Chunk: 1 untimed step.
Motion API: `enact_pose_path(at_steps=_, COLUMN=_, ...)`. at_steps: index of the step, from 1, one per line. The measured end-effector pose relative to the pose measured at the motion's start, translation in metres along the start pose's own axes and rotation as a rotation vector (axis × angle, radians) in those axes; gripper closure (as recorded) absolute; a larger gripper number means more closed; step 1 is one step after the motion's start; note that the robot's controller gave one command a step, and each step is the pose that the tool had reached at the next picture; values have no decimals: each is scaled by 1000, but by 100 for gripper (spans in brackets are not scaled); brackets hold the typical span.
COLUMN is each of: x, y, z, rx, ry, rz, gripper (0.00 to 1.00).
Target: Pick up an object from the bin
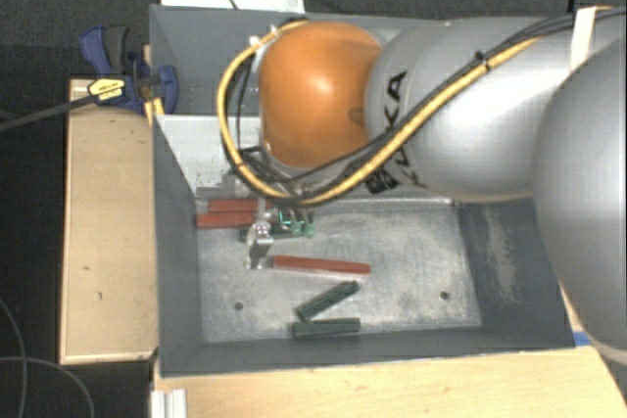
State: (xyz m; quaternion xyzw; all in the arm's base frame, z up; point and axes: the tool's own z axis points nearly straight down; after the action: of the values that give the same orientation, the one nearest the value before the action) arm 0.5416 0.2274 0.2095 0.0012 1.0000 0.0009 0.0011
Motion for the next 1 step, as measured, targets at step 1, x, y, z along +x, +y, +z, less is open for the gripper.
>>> enact_pose_path(at_steps=1, x=0, y=-17, z=17, rx=-3, ry=-5, rz=76, gripper=0)
